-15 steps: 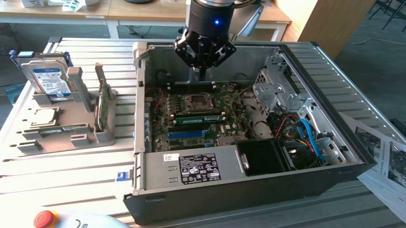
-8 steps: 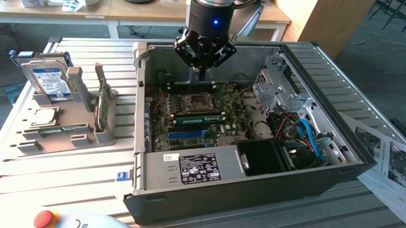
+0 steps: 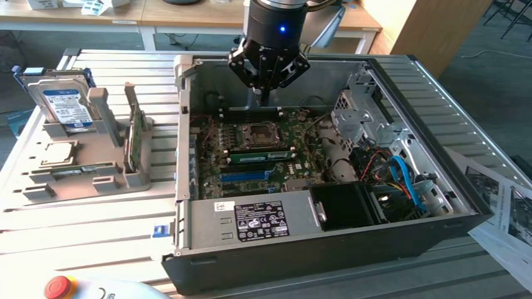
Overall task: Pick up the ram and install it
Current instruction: 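Press down the ram until it locks into place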
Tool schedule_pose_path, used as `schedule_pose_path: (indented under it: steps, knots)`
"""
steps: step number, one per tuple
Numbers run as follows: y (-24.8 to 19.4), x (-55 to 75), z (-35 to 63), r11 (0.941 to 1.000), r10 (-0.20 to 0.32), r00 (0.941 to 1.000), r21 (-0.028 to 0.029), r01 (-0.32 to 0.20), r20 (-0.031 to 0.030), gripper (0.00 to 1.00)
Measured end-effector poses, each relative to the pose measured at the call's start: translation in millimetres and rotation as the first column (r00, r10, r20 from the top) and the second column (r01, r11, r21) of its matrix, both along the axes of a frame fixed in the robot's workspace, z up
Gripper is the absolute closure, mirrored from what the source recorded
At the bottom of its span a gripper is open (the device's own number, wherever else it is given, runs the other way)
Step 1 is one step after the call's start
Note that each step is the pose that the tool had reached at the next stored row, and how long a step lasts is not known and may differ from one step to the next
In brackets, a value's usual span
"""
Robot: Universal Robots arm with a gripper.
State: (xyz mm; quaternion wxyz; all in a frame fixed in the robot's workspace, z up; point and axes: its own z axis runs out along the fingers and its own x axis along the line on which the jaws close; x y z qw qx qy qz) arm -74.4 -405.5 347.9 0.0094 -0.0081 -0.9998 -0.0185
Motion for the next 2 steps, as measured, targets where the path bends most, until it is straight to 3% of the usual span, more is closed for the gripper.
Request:
schedule_pose_path:
  steps: [2]
  knots:
    - [0.0, 0.0, 0.0, 1.0, 0.0, 1.0, 0.0, 0.0, 0.0, 0.89]
